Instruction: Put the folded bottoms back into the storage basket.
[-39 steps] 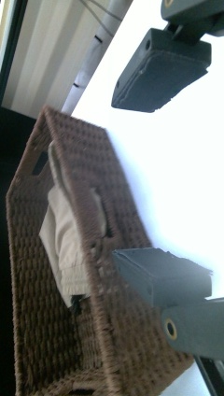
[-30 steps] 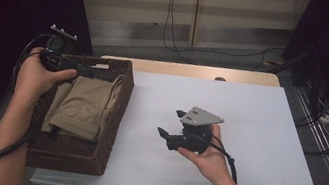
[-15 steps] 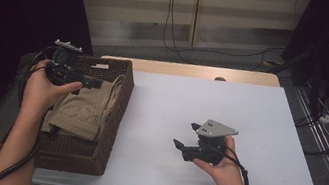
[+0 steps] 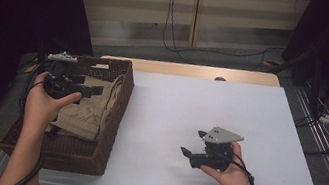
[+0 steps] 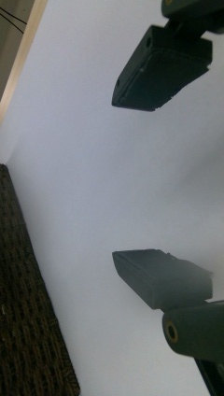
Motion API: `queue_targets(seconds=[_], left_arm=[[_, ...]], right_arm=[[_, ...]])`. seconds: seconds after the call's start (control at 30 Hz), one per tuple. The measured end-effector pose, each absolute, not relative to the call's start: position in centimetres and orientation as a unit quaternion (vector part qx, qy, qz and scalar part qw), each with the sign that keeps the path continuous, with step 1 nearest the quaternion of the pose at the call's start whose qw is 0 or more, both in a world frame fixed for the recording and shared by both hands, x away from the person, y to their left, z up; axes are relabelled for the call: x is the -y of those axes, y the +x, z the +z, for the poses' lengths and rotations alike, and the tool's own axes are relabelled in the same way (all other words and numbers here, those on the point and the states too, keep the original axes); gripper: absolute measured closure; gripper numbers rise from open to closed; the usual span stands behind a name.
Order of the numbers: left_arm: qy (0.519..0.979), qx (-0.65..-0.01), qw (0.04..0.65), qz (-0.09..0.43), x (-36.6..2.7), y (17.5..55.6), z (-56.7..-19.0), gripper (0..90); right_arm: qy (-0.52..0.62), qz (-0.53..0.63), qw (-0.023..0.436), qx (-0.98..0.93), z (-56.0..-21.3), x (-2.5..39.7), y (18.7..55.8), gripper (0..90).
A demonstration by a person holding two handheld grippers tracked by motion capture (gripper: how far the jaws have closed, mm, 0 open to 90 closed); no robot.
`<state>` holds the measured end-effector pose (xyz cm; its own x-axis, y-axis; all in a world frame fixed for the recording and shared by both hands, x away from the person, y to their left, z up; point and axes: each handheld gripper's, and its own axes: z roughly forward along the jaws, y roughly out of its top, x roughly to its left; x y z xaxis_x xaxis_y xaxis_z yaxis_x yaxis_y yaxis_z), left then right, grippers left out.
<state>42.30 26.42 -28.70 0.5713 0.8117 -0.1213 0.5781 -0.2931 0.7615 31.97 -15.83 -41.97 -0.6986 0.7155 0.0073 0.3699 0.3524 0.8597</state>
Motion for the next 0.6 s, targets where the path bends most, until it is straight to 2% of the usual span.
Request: queue_targets(seconds=[0.6], left_arm=[[0.757, -0.425, 0.468, 0.168, -25.6, 39.6, -30.7, 12.6]], right_arm=[[0.357, 0.429, 0.174, -0.811, -43.8, 18.8, 30.9, 20.1]])
